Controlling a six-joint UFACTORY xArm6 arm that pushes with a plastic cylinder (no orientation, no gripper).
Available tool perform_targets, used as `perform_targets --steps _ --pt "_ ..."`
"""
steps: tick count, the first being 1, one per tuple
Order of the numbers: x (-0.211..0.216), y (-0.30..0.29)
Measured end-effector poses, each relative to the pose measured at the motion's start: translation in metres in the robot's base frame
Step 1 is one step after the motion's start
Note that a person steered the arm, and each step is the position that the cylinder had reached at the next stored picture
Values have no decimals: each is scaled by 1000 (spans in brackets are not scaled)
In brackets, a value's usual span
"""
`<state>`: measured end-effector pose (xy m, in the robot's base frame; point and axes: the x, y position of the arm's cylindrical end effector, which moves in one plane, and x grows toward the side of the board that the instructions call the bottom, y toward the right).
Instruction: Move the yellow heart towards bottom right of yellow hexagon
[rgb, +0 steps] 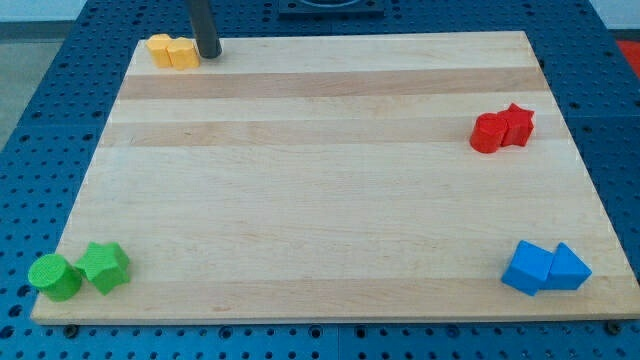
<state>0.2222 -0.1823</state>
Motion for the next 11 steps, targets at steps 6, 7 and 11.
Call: perform_targets --steps 6,7,11 --pt "-27 -12" --pt "-11 -43" --pt "37 -46"
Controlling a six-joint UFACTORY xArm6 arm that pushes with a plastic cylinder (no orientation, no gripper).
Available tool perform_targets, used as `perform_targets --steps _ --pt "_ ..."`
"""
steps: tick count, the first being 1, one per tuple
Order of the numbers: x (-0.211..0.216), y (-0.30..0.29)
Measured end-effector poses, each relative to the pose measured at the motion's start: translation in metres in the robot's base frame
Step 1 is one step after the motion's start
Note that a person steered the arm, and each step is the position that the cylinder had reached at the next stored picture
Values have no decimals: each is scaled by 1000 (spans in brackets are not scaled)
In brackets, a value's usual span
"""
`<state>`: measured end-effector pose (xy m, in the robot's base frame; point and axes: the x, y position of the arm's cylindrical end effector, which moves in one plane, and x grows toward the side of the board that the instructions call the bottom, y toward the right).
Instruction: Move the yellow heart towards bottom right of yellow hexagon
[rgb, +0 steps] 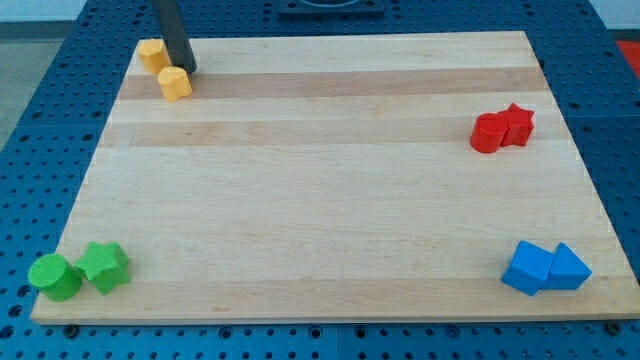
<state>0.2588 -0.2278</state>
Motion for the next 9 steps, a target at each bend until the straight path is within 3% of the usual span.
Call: perform_targets --steps 1,3,6,9 --pt "9 -47" --pt "52 -69" --pt "53 8" --pt "51 12"
